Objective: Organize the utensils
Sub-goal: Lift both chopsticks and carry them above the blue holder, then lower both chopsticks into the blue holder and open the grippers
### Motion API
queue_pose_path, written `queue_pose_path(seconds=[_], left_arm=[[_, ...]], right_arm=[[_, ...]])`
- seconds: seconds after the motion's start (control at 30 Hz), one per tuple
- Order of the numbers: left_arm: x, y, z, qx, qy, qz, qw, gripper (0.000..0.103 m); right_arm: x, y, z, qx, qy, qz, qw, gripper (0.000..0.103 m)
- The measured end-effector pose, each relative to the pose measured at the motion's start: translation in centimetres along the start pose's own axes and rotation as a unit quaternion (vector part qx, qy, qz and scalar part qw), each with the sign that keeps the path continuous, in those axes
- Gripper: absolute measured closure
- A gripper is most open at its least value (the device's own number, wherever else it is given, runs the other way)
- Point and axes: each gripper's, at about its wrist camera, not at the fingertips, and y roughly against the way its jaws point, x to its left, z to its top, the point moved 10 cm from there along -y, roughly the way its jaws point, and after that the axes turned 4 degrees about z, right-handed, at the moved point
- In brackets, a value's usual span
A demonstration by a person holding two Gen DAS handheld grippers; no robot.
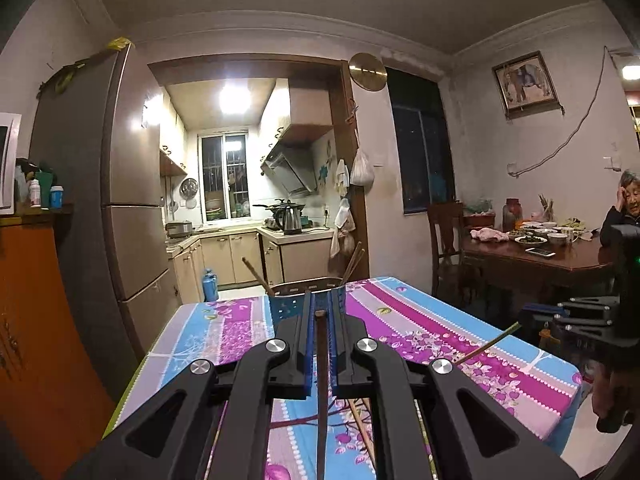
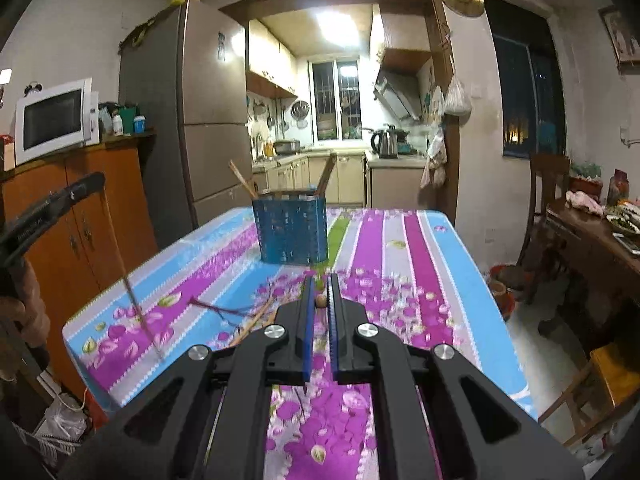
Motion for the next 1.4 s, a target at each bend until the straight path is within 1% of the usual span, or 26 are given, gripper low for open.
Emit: queue_pose_path(seconds=[0.13,0.27,0.4,0.63,0.73,0.8,0.93,1.07,1.13,1.17,1.3,1.4], left_arm=[[0.5,-1.0,0.7,0.004,0.012,-0.012,0.9998,0.096],[1.5,-1.9,1.4,0.009,0.027,-0.023,0.9993,0.096],[2.0,-3.0,1.9,0.011,0.027,-0.029,0.9992,0.096],[2.2,-5.9,2.8,0.025,0.045,-0.060,0.9969,0.096],[2.4,-7.3,3.7,0.026,0.045,-0.068,0.9963,0.096],[2.4,-8.3,4.9,0.020,0.040,-0.070,0.9965,0.096],[2.3,-10.0,8.1,-0.002,0.024,-0.071,0.9972,0.096],[2.1,-12.7,11.8,-0.025,0.009,-0.069,0.9973,0.096],[2.1,-14.1,13.5,-0.036,0.005,-0.066,0.9972,0.096],[2.2,-15.0,14.4,-0.042,0.005,-0.065,0.9970,0.096],[2.5,-18.5,16.9,-0.058,0.005,-0.054,0.9969,0.096],[3.3,-21.7,18.5,-0.070,0.011,-0.040,0.9967,0.096]], right_arm=[[0.0,-0.6,1.9,-0.004,0.009,0.010,1.000,0.098],[-0.1,-1.1,3.3,0.003,0.015,0.019,1.000,0.098],[0.2,-1.7,4.6,0.015,0.022,0.028,0.999,0.098],[0.6,-3.1,6.5,0.025,0.015,0.043,0.999,0.098],[1.3,-3.9,7.6,0.029,0.025,0.049,0.998,0.098],[1.8,-4.3,8.6,0.026,0.032,0.051,0.998,0.098],[2.7,-4.8,12.3,0.003,0.040,0.061,0.997,0.098],[3.6,-5.9,17.5,-0.033,0.055,0.063,0.996,0.098],[3.7,-6.7,19.6,-0.048,0.057,0.063,0.995,0.098],[3.9,-7.4,20.9,-0.056,0.059,0.062,0.995,0.098],[3.9,-10.4,24.4,-0.075,0.065,0.053,0.994,0.098],[3.0,-12.8,26.0,-0.078,0.058,0.047,0.994,0.098]])
